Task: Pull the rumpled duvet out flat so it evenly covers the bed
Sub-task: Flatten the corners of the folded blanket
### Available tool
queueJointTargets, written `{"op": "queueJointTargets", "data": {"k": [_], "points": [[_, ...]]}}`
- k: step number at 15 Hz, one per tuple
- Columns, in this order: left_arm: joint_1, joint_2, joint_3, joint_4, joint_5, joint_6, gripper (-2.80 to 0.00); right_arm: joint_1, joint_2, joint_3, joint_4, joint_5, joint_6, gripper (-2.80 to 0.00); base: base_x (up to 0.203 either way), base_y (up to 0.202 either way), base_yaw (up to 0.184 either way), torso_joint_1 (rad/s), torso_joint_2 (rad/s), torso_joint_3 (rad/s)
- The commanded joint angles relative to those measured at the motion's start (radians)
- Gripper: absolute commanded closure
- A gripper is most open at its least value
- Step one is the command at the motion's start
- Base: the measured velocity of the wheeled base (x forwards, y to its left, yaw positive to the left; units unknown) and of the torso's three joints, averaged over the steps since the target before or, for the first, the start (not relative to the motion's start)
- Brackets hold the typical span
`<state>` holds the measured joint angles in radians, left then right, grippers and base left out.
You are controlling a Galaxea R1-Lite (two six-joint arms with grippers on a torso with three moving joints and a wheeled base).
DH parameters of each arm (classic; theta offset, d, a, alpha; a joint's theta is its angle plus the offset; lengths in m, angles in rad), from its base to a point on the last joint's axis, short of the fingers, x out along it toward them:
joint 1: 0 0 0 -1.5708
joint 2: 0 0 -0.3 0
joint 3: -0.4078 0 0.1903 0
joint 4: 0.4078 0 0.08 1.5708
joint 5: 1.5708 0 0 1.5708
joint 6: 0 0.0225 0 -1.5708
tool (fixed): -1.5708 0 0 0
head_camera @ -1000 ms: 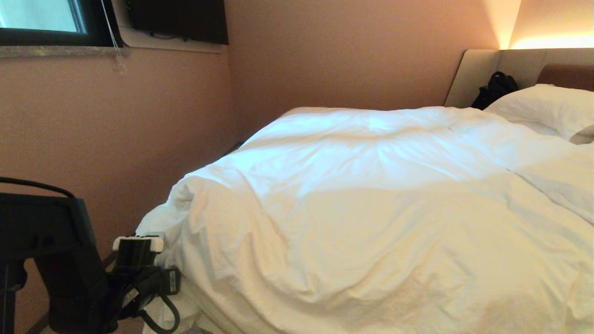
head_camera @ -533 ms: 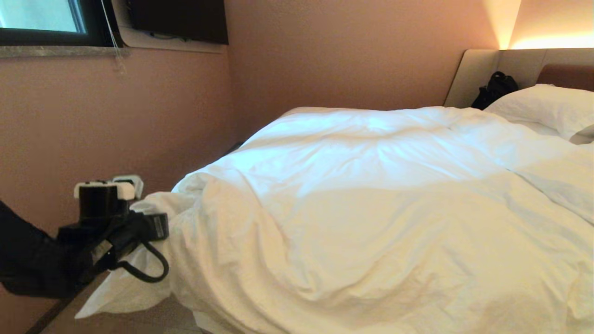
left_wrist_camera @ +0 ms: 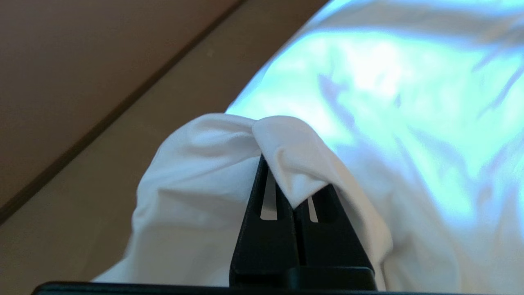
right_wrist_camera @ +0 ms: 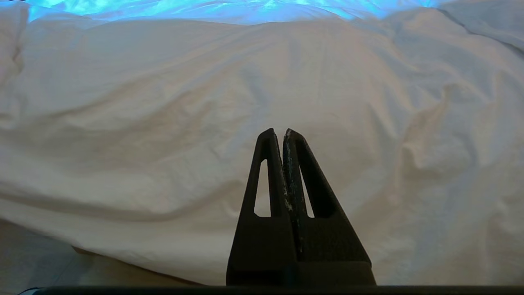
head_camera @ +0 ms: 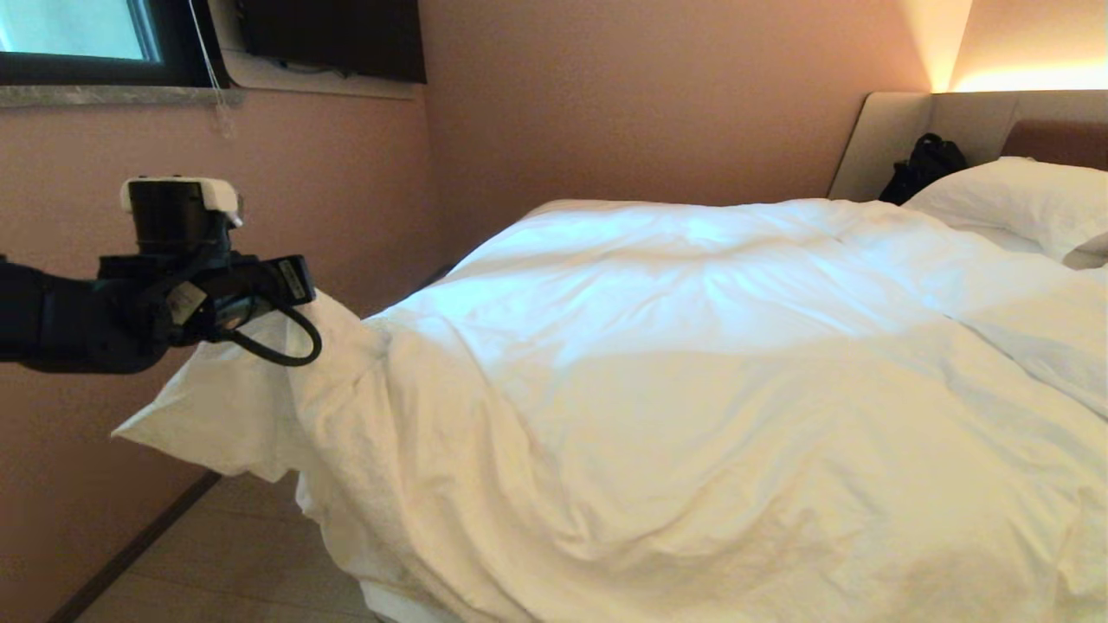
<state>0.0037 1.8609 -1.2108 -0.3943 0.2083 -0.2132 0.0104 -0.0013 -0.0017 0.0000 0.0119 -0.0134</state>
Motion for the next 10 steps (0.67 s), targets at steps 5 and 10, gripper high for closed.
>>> {"op": "queueJointTargets", "data": {"k": [5, 10], "points": [[-0.013, 0.269, -0.359, 0.087, 0.000, -0.003, 0.00, -0.001, 0.001, 0.000, 0.000, 0.000, 0.000, 0.00, 0.000, 0.000, 0.000, 0.000, 0.00, 0.000], [-0.025, 0.459, -0.527, 0.181, 0.000, -0.004, 0.00, 0.000, 0.001, 0.000, 0.000, 0.000, 0.000, 0.00, 0.000, 0.000, 0.000, 0.000, 0.00, 0.000]]}}
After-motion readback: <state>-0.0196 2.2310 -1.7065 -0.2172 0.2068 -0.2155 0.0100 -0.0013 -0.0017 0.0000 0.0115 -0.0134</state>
